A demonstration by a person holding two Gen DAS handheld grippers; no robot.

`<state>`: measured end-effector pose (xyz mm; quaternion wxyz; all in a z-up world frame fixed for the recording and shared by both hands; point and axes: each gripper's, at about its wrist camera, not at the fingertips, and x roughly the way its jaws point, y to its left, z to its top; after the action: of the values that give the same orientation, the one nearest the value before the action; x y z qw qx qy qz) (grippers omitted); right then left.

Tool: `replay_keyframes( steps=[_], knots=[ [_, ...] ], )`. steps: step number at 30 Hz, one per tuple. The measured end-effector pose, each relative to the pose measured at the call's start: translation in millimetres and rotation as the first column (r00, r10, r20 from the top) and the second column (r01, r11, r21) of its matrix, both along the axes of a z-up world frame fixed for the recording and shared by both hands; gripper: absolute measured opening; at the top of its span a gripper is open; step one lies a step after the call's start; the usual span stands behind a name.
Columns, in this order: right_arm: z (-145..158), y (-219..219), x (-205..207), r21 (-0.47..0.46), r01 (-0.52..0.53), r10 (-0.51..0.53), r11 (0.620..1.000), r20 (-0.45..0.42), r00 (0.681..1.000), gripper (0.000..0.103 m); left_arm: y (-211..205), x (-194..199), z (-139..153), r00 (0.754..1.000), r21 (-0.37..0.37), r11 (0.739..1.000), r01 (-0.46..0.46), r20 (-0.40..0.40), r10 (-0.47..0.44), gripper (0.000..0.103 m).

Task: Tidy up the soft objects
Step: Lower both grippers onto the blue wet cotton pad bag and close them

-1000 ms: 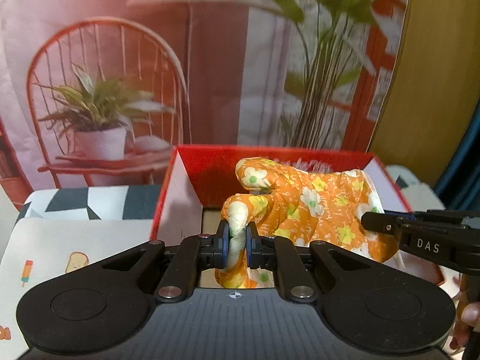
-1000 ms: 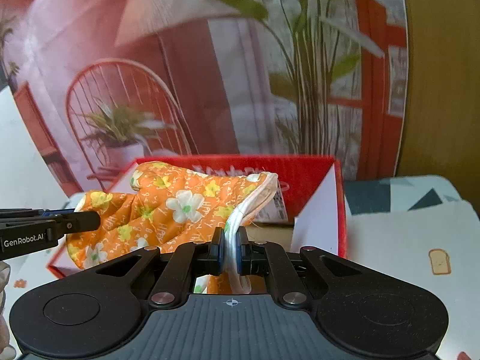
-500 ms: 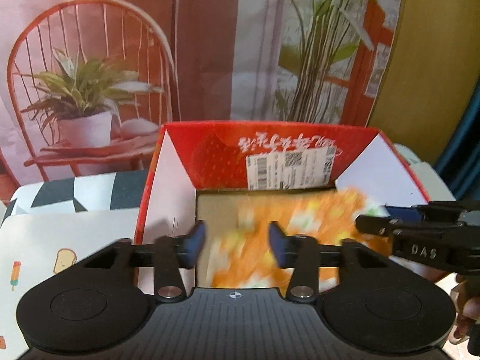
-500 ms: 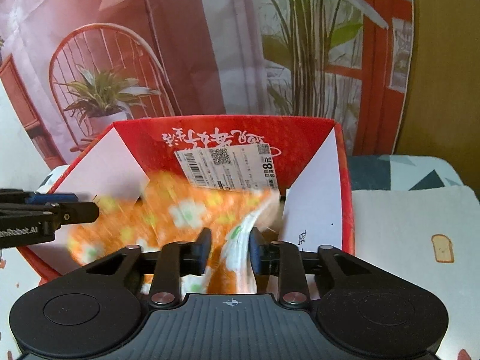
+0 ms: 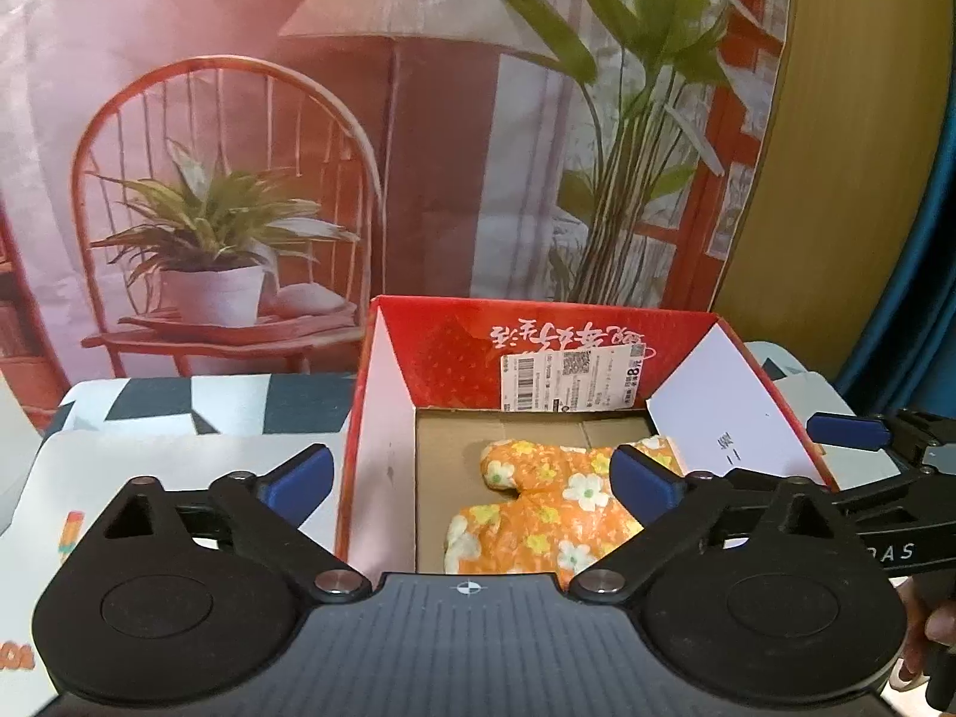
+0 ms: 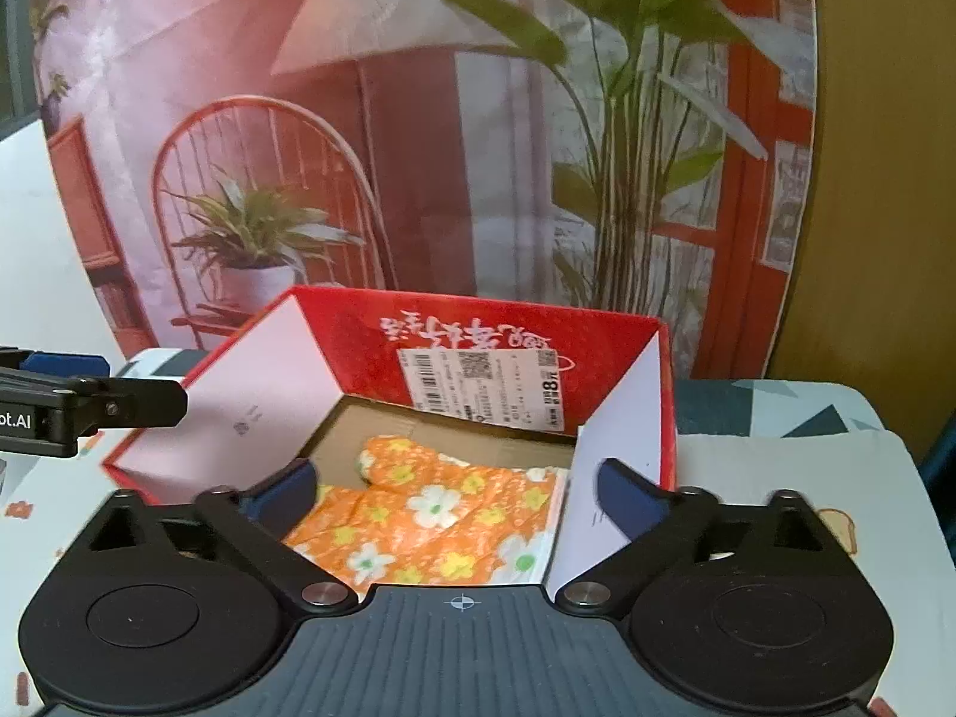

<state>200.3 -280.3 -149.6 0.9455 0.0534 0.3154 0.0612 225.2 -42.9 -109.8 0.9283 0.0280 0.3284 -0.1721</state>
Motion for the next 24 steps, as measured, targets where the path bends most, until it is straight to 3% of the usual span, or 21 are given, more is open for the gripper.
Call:
replay_keyframes(
  steps=[10,24],
  knots=[
    [5,17,-63,0.034,-0.014,0.012,0.999,0.048,0.999,0.103,31,-68,-1,1.000,0.031,0.999,-0.008,0.029,0.007,0.101],
    [-37,50,-142,0.084,-0.078,0.079,0.993,-0.013,0.997,0.100,85,-147,-60,0.989,-0.055,0.996,-0.065,-0.138,0.057,0.099]
  ],
)
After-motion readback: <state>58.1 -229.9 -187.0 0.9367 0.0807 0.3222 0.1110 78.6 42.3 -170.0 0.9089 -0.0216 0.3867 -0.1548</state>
